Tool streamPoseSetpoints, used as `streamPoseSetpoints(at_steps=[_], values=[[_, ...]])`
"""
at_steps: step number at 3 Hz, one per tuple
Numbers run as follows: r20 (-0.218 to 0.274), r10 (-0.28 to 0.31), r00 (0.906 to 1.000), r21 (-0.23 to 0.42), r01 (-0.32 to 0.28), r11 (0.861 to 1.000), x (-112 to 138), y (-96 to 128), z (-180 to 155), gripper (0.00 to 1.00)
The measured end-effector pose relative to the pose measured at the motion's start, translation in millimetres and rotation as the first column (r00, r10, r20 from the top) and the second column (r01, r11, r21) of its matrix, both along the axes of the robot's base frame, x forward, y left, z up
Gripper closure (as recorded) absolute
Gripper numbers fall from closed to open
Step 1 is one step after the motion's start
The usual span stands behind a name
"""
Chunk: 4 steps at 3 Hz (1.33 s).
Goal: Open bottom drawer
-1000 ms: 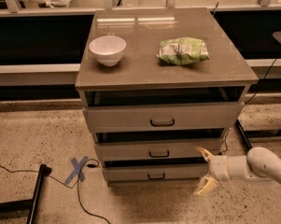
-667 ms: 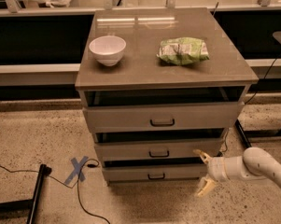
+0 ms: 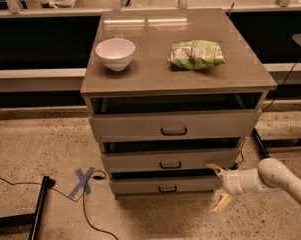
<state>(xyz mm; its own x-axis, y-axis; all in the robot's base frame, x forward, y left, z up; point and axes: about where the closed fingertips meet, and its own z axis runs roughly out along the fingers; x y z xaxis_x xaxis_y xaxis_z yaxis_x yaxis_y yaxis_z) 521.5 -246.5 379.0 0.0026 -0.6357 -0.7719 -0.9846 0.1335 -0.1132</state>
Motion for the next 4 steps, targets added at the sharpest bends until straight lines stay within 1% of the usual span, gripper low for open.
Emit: streamPoseSetpoints(at_steps=[1, 2, 3, 4], values=[[-0.029, -0.011, 0.9995, -0.02, 0.011, 1.0, 13.5, 2.1, -35.6, 0.0], [-0.063, 0.016, 0.9979, -0.029, -0.018, 0.999, 19.5, 0.7, -82.9, 0.0], [-0.075, 0.031, 0.9967, -0.01, -0.032, 0.999, 18.1, -15.6, -142.3, 0.0], [-0.075, 0.031, 0.9967, -0.01, -0.032, 0.999, 18.1, -15.6, -142.3, 0.0]])
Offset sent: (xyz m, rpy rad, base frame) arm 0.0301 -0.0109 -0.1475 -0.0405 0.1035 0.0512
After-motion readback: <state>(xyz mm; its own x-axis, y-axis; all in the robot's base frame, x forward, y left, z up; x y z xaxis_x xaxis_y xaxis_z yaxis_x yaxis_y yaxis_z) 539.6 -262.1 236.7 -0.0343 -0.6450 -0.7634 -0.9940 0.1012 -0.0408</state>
